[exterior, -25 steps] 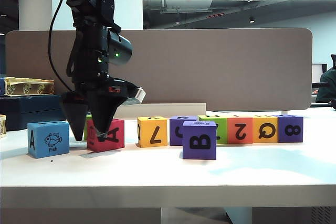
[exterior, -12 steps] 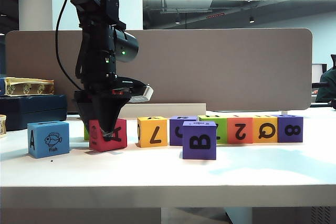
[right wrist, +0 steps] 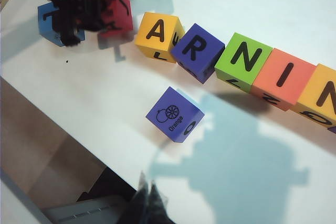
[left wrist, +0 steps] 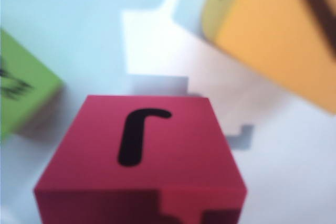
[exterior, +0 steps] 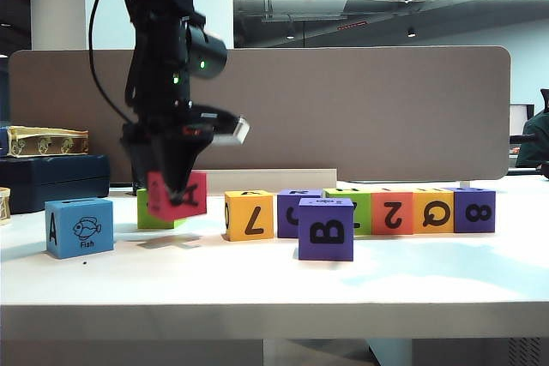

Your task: Select the appropriate blocks from the scattered letter blocks on the table and arrange them in a row to spell out "LEARNING".

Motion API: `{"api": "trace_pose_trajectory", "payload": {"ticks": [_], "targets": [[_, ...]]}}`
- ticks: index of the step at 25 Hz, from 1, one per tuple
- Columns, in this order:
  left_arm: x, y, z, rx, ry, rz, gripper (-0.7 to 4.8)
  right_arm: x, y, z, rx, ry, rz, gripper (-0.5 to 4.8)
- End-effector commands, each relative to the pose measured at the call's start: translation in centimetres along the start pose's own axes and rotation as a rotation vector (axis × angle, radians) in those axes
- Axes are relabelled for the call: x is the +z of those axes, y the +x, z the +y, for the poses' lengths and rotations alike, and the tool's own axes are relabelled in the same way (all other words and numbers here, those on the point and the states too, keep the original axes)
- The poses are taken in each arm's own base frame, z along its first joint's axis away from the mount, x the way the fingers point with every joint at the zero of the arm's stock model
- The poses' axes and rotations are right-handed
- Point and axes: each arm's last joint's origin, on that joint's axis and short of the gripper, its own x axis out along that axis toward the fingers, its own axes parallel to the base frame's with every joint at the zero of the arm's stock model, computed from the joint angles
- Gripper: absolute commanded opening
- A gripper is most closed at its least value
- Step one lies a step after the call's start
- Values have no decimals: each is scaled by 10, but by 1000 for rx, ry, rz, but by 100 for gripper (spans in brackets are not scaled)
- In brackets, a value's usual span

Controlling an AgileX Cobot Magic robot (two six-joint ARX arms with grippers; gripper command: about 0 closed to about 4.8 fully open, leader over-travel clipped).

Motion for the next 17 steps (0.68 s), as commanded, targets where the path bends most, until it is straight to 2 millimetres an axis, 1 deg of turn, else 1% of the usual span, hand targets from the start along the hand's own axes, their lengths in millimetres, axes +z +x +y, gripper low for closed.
{"api": "trace_pose_trajectory", "payload": {"ticks": [1, 4, 10, 17], "targets": [[7, -25, 2, 39, -8, -93, 201, 2, -2, 1, 7, -11, -21, -1], [17, -36, 6, 81, -29, -206, 201, 2, -2, 1, 7, -11, -21, -1], [34, -40, 14, 143, -85, -397, 201, 2, -2, 1, 6, -11, -20, -1], [51, -46, 21, 214, -88, -587, 207, 1, -2, 1, 6, -8, -13, -1]]}}
